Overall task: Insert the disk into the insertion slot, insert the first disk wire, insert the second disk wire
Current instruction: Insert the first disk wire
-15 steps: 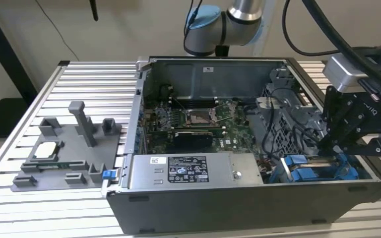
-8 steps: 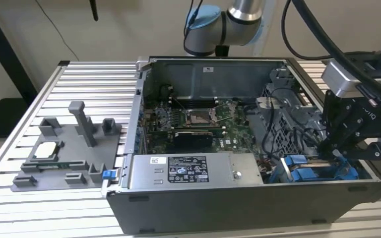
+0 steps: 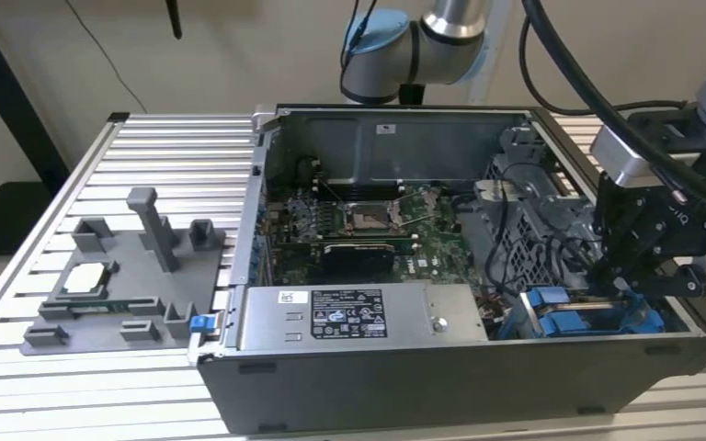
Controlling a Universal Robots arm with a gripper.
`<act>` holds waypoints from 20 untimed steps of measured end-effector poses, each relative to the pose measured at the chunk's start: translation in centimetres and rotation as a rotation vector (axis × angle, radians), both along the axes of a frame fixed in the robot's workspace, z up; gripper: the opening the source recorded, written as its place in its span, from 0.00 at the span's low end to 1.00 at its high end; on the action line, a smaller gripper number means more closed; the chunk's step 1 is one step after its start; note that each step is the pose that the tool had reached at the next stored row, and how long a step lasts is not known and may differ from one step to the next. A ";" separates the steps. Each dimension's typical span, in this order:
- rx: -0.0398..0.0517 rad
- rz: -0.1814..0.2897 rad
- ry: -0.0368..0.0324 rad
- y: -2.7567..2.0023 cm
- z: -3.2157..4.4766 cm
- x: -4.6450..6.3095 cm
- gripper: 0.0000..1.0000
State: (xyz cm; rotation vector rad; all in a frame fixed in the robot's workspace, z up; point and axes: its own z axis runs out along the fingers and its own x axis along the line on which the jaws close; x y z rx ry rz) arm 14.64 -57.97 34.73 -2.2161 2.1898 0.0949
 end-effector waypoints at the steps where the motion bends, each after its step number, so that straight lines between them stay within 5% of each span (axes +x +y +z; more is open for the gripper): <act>1: 0.0000 0.001 -0.0006 0.14 -0.09 0.1 0.00; 6: 0.0002 0.003 -0.0052 0.89 -0.39 0.6 0.00; 20: -0.0002 0.003 -0.0096 0.93 -1.04 1.4 0.00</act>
